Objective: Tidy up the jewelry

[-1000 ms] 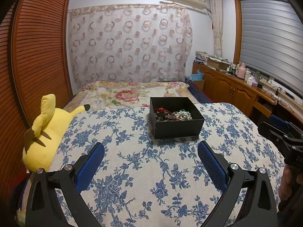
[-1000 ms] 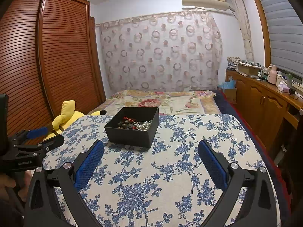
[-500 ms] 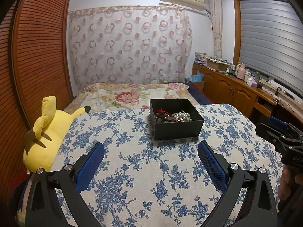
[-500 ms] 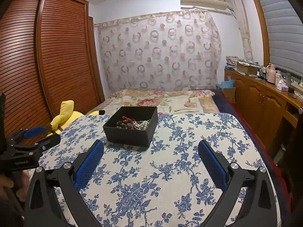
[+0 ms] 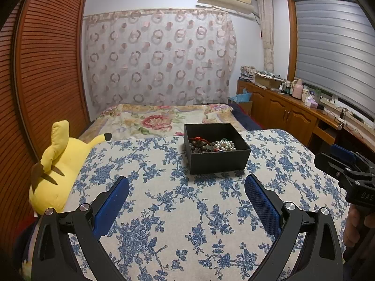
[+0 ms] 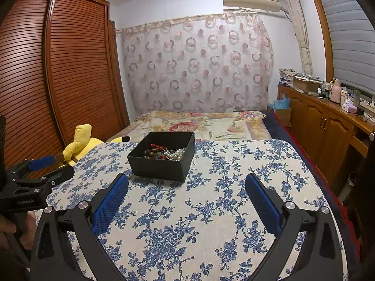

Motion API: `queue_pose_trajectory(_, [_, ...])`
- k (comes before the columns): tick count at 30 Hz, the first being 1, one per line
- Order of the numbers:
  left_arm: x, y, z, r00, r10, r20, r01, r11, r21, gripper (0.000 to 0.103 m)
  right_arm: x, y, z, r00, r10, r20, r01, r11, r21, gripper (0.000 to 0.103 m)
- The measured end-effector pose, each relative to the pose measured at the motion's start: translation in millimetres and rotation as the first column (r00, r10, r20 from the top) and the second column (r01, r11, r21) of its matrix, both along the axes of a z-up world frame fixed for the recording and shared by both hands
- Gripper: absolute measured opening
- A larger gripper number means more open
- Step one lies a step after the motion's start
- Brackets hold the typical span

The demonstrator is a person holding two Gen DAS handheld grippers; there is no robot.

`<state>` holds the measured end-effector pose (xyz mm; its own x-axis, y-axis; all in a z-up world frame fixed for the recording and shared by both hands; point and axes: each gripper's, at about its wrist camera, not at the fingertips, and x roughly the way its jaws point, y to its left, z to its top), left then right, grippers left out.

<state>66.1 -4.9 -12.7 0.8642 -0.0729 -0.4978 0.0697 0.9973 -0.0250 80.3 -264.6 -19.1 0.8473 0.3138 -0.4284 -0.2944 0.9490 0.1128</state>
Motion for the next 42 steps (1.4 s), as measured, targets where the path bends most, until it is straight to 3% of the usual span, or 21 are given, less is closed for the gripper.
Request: queue_pose_trajectory(42, [1.3, -1.2, 8.1, 1.0, 0.003, 0.0, -0.003, 1.0, -0.003, 0.095, -1.2, -0.1, -1.8, 1.0, 0.0, 0.0, 0.0, 1.0, 0.002, 0.1])
